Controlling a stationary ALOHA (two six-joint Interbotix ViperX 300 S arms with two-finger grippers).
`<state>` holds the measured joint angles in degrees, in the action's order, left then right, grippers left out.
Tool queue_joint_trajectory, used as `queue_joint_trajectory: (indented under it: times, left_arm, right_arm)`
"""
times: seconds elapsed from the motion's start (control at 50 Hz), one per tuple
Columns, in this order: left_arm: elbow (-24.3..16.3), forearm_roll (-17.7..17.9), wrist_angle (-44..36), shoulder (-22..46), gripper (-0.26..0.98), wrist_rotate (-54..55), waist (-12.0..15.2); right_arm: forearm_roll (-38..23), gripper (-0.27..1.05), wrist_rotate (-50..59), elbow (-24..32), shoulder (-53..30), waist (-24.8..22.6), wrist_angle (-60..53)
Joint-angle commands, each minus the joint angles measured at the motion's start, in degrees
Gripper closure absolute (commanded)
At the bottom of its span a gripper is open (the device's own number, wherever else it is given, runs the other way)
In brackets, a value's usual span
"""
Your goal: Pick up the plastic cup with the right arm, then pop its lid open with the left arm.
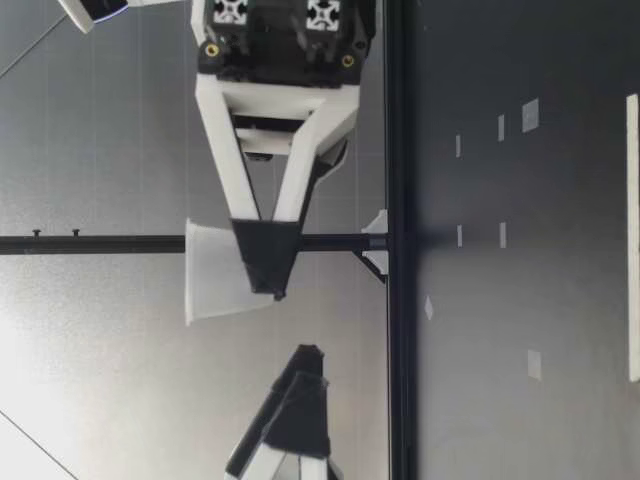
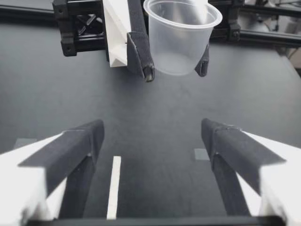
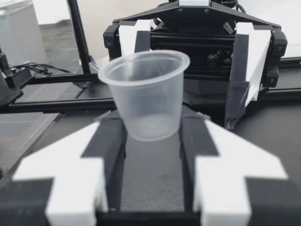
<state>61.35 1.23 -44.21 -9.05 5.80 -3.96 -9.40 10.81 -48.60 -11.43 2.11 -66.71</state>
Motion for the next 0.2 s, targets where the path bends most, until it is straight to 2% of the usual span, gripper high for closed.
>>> queue_joint_trajectory:
  times: [0.0,0.18]
  left_arm:
    - [-0.5,0.1,-0.2,-0.4,-0.01,0.0,-0.1]
    - [-0.6,0.0,-0.2,-0.4,-0.01,0.0,-0.1]
  right_arm:
    - [0.0,0.44,0.0,1.1,0.6,-0.2,-0.2]
    - [0.0,0.44,0.0,1.0,0.6,-0.3,-0.2]
